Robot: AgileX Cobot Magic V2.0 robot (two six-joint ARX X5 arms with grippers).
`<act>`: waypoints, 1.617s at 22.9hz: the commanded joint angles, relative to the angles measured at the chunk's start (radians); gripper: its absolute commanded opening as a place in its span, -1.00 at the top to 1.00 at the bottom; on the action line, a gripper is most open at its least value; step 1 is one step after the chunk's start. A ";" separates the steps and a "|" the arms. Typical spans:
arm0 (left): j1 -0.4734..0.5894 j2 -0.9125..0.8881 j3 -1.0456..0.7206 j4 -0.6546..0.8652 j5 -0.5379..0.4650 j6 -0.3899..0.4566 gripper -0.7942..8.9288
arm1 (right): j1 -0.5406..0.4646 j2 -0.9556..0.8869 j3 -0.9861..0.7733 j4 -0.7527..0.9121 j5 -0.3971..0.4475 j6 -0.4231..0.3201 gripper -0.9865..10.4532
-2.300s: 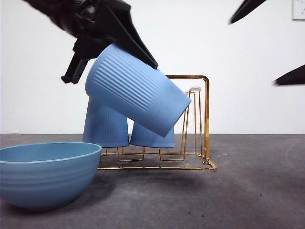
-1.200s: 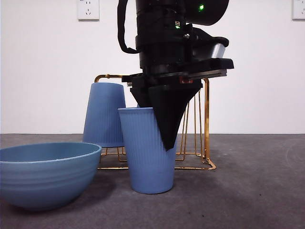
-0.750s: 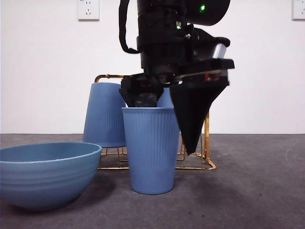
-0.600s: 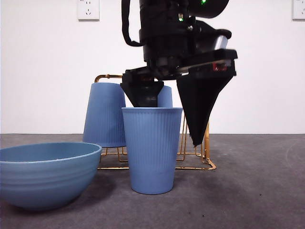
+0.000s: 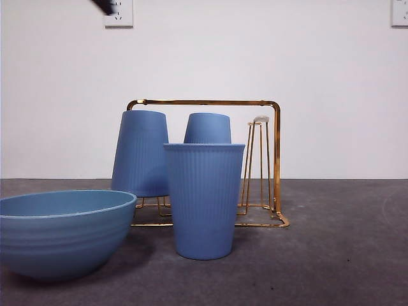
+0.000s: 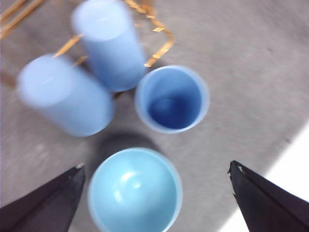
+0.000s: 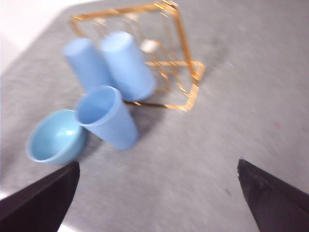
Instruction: Right arm lift cup from the cupboard, then place it on the right of the bowl
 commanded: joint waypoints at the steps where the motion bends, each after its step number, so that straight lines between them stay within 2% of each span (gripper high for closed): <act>1: 0.043 -0.123 -0.118 0.063 -0.005 -0.005 -0.12 | 0.006 0.000 0.010 0.040 -0.029 -0.071 -0.07; 4: 0.120 -0.320 -0.316 0.183 -0.005 -0.056 -0.12 | 0.006 0.000 0.010 0.072 -0.051 -0.127 -0.07; 7: 0.161 -0.499 -0.456 0.268 -0.006 -0.133 -0.12 | 0.006 0.000 0.010 0.093 -0.048 -0.131 -0.07; 10: 0.180 -0.656 -0.534 0.316 -0.081 -0.224 -0.12 | 0.006 0.000 0.010 0.111 -0.047 -0.131 -0.07; 14: 0.180 -0.747 -0.558 0.315 -0.122 -0.238 -0.06 | 0.006 0.000 0.010 0.114 -0.041 -0.131 -0.05; 15: 0.180 -0.751 -0.558 0.317 -0.122 -0.238 0.09 | 0.006 0.000 0.010 0.114 -0.042 -0.131 0.05; 16: 0.180 -0.752 -0.558 0.317 -0.122 -0.238 0.41 | 0.006 0.000 0.010 0.113 -0.045 -0.131 0.31; 17: 0.180 -0.752 -0.558 0.317 -0.121 -0.238 0.84 | 0.006 0.000 0.010 0.113 -0.045 -0.132 0.67; 18: 0.180 -0.752 -0.558 0.317 -0.121 -0.242 0.78 | 0.006 0.000 0.010 0.113 -0.045 -0.132 0.87; 19: 0.180 -0.751 -0.558 0.318 -0.121 -0.241 0.83 | 0.006 0.000 0.010 0.114 -0.039 -0.131 0.78; 37: 0.183 -0.754 -0.562 0.328 -0.121 -0.241 0.83 | 0.006 0.000 0.010 0.114 -0.051 -0.131 0.80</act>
